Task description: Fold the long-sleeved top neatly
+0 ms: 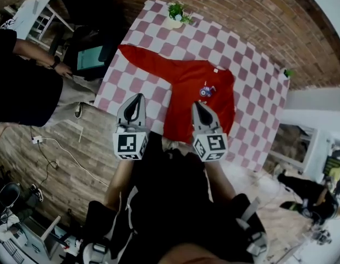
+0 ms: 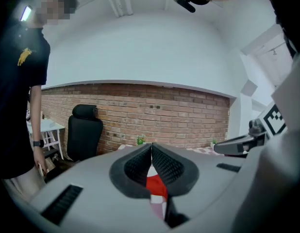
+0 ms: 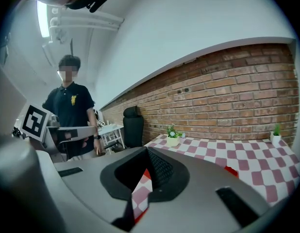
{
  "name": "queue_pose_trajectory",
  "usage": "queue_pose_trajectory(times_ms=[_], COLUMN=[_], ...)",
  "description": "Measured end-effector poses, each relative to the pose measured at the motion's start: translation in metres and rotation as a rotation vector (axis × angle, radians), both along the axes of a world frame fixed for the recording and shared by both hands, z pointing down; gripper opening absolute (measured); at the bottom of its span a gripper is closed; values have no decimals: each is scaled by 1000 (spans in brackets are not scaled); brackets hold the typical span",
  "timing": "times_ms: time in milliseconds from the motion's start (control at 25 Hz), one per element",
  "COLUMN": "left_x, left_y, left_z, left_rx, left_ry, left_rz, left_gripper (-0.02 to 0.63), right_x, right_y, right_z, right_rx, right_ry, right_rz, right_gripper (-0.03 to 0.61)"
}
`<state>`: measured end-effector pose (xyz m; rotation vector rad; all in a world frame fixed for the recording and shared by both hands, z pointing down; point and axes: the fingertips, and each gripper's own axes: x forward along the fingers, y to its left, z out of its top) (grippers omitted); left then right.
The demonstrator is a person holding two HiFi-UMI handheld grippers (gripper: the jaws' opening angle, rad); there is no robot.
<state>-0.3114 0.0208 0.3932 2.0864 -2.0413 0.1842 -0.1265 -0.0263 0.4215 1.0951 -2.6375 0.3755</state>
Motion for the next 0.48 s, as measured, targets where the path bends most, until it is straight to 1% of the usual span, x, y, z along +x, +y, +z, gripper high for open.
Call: queue_pose_trajectory(times_ms=[240, 480], left_x=[-56, -103], left_y=[-64, -117], left_z=[24, 73], left_rx=[-28, -112], left_ry=[-3, 60], left_rz=[-25, -74], left_gripper=[8, 9], right_x=[-41, -73], right_y=[-45, -79], right_z=[-4, 5], right_rx=[13, 4], right_ry=[19, 49], right_rz=[13, 27], right_gripper=[8, 8])
